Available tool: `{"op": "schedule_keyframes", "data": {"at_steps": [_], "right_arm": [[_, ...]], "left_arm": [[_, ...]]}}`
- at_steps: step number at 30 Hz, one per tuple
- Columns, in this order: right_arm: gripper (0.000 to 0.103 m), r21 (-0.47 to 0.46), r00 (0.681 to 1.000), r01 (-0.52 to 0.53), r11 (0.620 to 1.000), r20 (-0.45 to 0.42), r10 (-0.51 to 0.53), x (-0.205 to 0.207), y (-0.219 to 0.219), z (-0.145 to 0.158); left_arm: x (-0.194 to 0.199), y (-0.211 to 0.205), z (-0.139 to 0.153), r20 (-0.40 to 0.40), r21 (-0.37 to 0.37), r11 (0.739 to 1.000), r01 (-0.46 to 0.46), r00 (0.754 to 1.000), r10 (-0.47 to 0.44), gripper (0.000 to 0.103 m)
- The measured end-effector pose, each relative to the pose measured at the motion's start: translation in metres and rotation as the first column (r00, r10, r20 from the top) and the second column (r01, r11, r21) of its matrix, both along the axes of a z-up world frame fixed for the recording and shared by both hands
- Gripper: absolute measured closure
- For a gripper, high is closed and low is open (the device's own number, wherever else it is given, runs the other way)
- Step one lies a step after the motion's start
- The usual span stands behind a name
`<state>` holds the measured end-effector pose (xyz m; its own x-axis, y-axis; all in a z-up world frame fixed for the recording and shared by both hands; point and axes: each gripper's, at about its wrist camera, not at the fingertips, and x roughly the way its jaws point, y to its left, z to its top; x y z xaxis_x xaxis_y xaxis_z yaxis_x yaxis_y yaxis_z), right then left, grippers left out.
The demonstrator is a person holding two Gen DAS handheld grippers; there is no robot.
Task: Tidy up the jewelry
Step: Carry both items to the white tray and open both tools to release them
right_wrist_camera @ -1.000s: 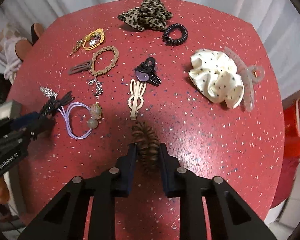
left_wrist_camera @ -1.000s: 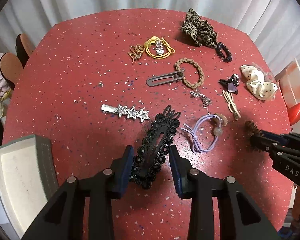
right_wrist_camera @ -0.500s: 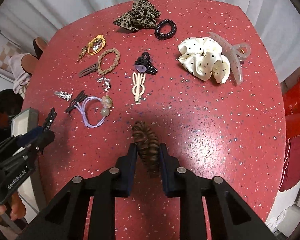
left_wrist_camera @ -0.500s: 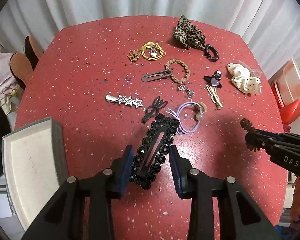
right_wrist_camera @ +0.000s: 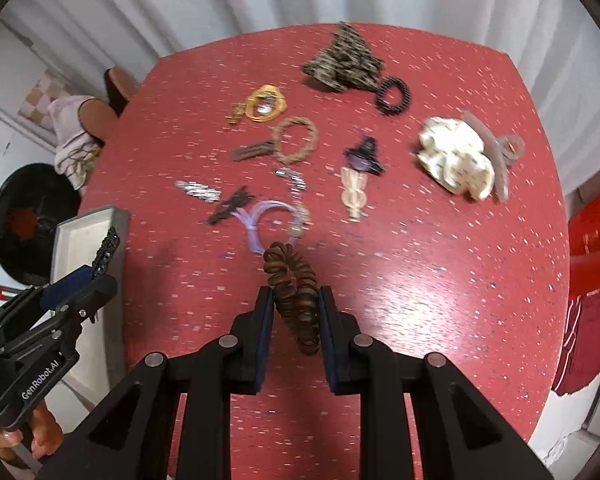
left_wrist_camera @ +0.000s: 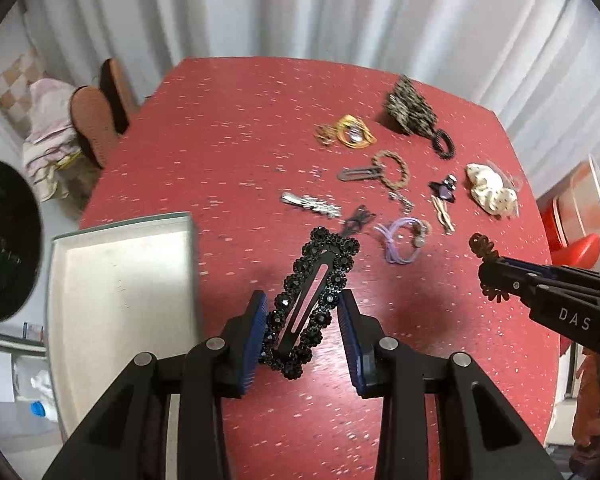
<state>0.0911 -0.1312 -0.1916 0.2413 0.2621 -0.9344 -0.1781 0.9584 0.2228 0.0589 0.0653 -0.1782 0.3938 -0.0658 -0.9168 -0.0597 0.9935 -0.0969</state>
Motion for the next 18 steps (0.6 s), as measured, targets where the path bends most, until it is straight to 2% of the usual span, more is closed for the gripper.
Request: {"op": "schedule_keyframes", "data": {"at_steps": [10,18], "right_arm": [[0.079,0.017,0.986,-0.162,0.987,0.033,0.161,-0.004,0.092,0.017],[0.079,0.04,0.949,-0.313,0.949,0.038,0.312,-0.01,0.183,0.014]], "left_arm": [[-0.034,0.079,0.008,0.026,0.015,0.989,-0.149,0.989,0.148,0.065],[-0.059,0.155,-0.008,0.019,0.043,0.953,-0.3,0.954,0.3,0.065]]}}
